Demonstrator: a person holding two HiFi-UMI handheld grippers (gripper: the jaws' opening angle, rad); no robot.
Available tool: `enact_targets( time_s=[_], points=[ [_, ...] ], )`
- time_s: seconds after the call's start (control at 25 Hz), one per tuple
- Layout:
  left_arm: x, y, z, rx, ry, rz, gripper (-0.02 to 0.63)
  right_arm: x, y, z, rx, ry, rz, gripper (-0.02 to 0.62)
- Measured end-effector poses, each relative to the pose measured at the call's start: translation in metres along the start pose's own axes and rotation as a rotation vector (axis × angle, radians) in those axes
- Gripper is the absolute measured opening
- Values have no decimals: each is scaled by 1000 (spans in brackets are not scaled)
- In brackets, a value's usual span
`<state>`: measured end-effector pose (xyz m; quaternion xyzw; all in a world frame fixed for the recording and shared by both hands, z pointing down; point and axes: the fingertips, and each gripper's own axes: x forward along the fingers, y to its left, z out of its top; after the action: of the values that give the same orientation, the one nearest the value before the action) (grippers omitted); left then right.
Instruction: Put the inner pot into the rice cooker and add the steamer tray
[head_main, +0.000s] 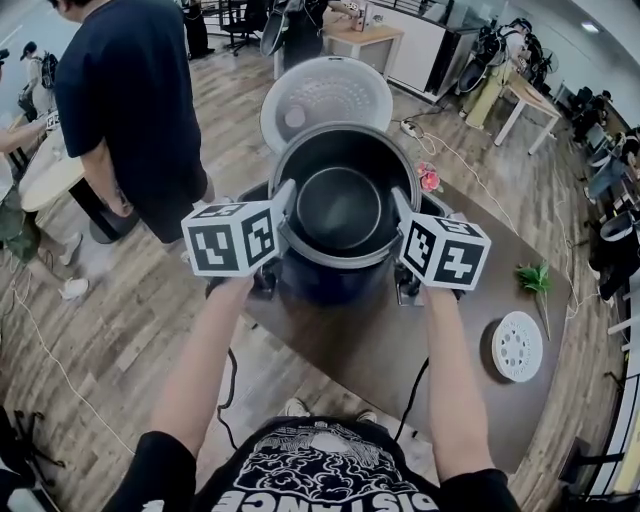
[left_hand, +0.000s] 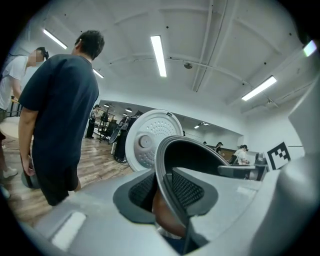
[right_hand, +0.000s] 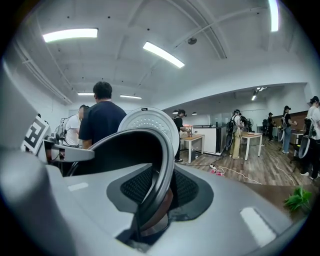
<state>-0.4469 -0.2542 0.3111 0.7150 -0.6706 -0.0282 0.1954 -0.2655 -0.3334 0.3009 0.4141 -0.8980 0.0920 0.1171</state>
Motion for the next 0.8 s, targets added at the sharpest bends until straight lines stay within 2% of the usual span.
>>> enact_targets(
  time_s=[0.44,0.8],
  points=[
    [25,0,-21,3,70,-39,103,14,-20,-24,58,55,-40,97],
    [43,9,-42,-4,111,-11,103,32,-31,-51,92,113,-30,98]
  ],
)
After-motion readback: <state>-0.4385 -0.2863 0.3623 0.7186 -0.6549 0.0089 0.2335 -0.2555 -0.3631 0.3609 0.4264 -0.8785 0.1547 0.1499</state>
